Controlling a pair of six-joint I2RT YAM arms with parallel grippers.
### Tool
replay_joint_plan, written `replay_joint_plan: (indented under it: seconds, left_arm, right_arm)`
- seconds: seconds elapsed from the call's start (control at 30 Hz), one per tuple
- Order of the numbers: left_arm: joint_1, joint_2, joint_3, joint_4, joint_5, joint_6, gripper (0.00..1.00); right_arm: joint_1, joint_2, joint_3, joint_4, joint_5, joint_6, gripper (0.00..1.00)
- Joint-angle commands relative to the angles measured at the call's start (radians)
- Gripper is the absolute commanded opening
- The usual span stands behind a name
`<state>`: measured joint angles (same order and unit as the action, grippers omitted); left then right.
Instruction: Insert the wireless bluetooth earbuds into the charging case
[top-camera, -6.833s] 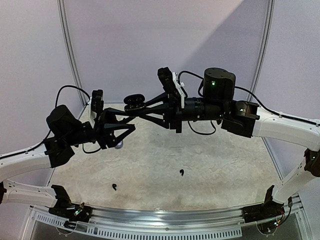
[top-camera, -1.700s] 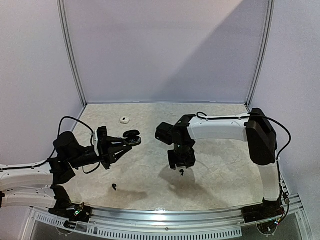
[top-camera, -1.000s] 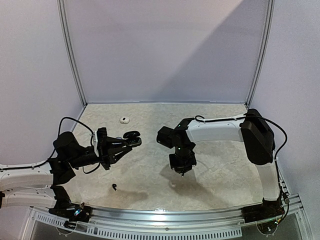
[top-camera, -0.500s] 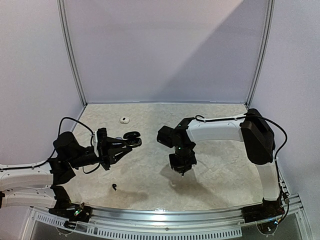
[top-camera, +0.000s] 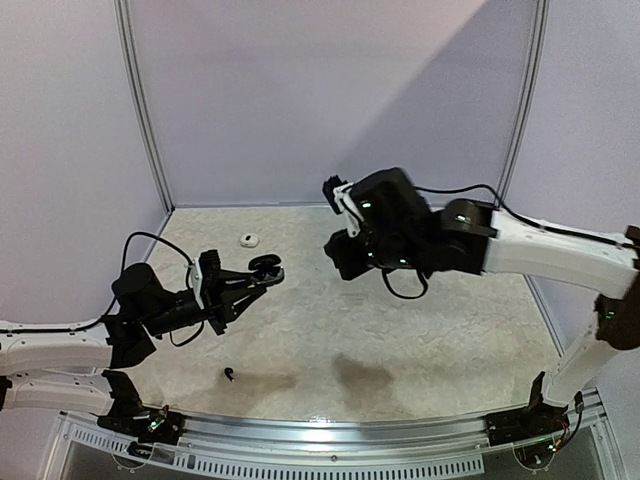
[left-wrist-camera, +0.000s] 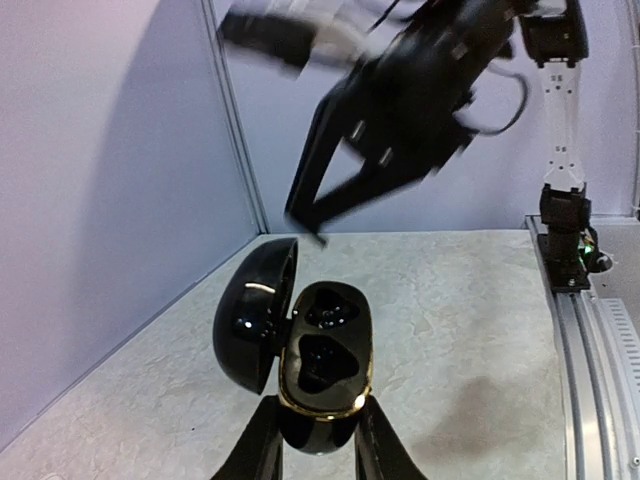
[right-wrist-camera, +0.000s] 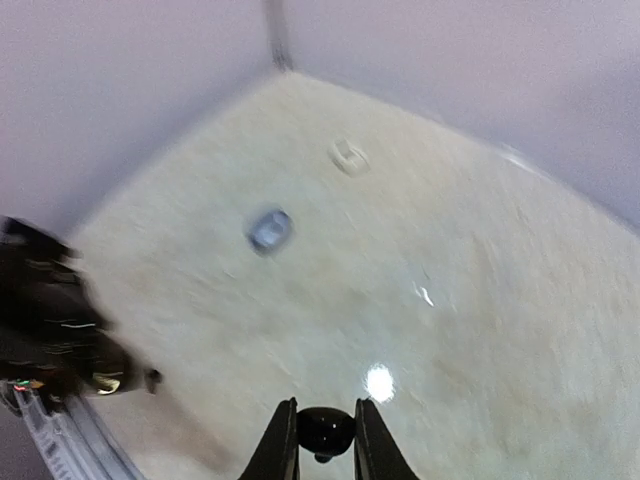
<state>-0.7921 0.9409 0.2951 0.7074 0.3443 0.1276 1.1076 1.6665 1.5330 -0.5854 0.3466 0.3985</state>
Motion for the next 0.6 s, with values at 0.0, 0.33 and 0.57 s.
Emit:
replay_joint_plan:
  seconds: [0.0,0.33,0.57]
  left_arm:
    - [-0.023,0.011,0.020,0.052,-0.137,0.044,0.00]
    - [-0.073,0.043,-0.033,0.167,-0.215,0.236,0.00]
    - [-0.075,0.078,-0.047,0.220,-0.198,0.359,0.00]
  right_arm:
    - [0.078,-0.181,-0.298,0.692,-0.075,-0.350,0.00]
    - [0.114,-0.136,-0.413,1.134,-0.457,-0.654,0.00]
    - [0.110,-0.124,-0.448,1.177,-0.524,-0.744,0.00]
